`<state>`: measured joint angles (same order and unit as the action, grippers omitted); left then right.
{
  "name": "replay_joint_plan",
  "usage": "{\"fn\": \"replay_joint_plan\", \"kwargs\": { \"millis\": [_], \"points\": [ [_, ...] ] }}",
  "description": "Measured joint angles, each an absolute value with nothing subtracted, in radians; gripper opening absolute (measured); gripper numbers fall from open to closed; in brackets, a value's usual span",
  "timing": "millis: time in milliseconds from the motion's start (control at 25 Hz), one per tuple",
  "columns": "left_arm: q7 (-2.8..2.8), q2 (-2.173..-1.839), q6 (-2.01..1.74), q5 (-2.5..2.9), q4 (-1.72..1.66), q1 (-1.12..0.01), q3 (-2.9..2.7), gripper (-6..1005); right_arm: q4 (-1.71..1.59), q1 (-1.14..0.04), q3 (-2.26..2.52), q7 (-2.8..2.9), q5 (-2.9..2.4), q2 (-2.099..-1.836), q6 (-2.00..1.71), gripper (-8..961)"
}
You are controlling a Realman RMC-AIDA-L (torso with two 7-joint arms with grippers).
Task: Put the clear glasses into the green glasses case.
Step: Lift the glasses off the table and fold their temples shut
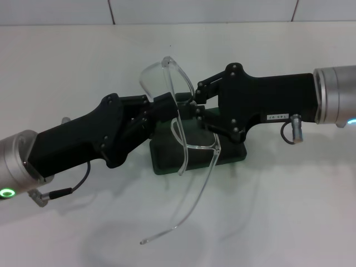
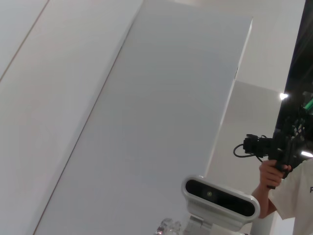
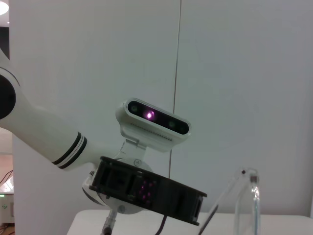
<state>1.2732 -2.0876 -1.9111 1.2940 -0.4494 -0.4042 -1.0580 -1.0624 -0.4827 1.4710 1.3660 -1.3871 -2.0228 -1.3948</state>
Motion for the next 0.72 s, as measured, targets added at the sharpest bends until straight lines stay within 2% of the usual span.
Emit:
{"fn": "replay_joint_plan", "kwargs": {
  "millis": [720],
  "points": [
    [1.267,-2.089,-1.905,1.294,-0.448,-0.398,-1.058,66,-1.060,-0.505,1.491,1.365,-1.385,-2.026,-1.408,113]
  ]
}}
